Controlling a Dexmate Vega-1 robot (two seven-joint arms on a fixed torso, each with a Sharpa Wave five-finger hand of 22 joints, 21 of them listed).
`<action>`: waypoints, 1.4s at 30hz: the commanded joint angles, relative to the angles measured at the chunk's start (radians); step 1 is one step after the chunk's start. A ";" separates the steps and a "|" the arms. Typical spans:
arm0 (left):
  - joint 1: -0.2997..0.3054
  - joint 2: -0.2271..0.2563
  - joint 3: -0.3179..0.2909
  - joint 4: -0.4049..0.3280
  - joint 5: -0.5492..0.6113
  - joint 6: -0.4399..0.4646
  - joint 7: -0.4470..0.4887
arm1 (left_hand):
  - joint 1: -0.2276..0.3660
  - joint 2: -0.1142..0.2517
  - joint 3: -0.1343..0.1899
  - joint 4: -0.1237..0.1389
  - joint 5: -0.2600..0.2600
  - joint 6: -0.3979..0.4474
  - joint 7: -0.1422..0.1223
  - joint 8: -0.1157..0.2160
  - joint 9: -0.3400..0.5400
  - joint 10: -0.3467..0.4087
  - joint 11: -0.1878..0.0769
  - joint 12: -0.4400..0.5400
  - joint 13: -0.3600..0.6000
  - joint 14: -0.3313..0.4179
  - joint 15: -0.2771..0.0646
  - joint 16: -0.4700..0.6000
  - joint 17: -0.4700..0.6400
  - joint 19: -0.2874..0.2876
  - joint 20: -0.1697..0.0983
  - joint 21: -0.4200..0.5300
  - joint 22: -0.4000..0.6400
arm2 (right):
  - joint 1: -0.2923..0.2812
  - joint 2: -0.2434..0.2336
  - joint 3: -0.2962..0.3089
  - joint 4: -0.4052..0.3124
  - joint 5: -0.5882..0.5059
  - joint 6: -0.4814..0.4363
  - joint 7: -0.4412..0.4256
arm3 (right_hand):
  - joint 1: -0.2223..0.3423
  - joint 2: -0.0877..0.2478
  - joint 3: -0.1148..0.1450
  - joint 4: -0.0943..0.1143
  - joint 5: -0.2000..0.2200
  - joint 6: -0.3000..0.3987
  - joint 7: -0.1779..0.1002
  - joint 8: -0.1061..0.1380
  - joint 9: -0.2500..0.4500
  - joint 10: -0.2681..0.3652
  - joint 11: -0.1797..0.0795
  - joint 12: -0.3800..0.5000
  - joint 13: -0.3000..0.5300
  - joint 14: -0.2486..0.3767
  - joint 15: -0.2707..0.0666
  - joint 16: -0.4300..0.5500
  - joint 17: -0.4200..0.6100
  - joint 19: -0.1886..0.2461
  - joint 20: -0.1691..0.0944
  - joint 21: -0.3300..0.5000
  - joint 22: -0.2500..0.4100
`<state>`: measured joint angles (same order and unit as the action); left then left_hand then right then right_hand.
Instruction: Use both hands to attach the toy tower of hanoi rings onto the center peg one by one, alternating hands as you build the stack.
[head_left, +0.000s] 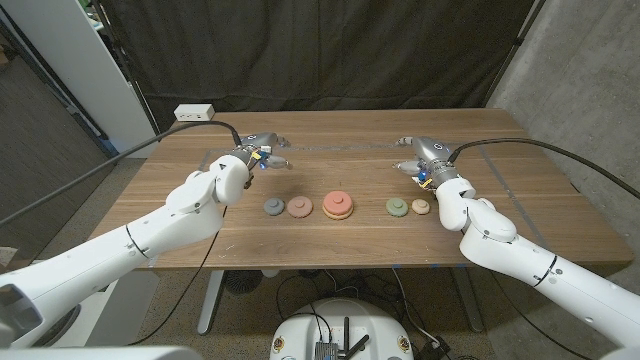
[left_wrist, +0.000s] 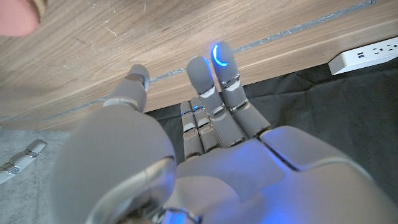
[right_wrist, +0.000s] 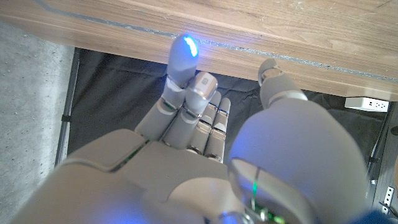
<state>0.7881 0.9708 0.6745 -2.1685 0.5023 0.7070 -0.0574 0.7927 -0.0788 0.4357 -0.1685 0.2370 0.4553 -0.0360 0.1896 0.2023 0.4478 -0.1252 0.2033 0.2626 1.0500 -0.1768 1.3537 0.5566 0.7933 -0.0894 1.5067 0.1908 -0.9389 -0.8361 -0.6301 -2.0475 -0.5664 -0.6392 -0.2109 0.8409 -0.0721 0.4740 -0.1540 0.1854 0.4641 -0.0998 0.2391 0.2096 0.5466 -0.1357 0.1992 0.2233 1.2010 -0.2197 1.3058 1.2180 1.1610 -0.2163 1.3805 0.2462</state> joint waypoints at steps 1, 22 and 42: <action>0.027 0.035 -0.018 -0.040 0.023 -0.019 -0.059 | 0.006 -0.007 -0.004 0.001 0.004 0.005 0.008 0.008 0.003 0.008 0.008 0.007 0.004 0.004 -0.040 0.009 0.004 0.009 -0.120 0.007 0.003 | 0.004 -0.005 -0.006 -0.001 0.011 0.005 0.008 | 0.000 0.004 0.009 0.001 0.009 0.008 0.007 -0.001 0.002 0.011 0.001 0.002 0.001 0.005 0.001 0.004 0.002 0.003 -0.002 0.005 -0.003; 0.034 0.112 -0.062 -0.116 -0.037 -0.020 -0.226 | 0.093 -0.044 -0.020 -0.017 0.006 -0.014 -0.006 0.006 0.000 -0.016 0.003 -0.001 0.002 0.006 -0.040 0.026 -0.024 0.022 -0.124 0.012 0.002 | -0.009 -0.020 -0.008 -0.037 0.001 -0.019 0.015 | -0.008 0.010 0.013 0.004 0.010 0.007 0.006 -0.006 0.002 0.010 -0.001 0.001 0.000 0.009 0.002 0.011 0.003 0.004 -0.002 0.010 -0.006; -0.008 0.108 -0.014 -0.147 0.032 0.032 -0.348 | 0.138 -0.061 -0.048 -0.004 0.004 -0.061 -0.009 -0.002 -0.003 -0.062 0.005 -0.011 -0.001 0.024 -0.041 0.047 -0.043 0.048 -0.123 0.027 0.005 | -0.022 -0.025 -0.007 -0.063 -0.005 -0.047 0.027 | -0.017 0.010 0.014 0.004 0.012 0.008 0.003 -0.008 0.002 0.011 -0.001 0.000 0.000 0.006 0.002 0.012 0.002 0.003 -0.002 0.013 -0.009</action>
<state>0.8102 1.0877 0.6295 -2.3045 0.4959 0.7070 -0.3306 0.9163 -0.1394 0.3943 -0.1740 0.2370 0.4031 -0.0487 0.1896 0.1998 0.3941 -0.1218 0.1956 0.2599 1.0633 -0.1822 1.3931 0.5142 0.8319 -0.0987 1.5241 0.1933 -0.9550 -0.8591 -0.6373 -2.0991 -0.5688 -0.6734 -0.1908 0.8304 -0.0616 0.4785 -0.1494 0.1931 0.4695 -0.0944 0.2315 0.2097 0.5464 -0.1358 0.1992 0.2235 1.2047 -0.2161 1.3134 1.2173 1.1610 -0.2163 1.3884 0.2368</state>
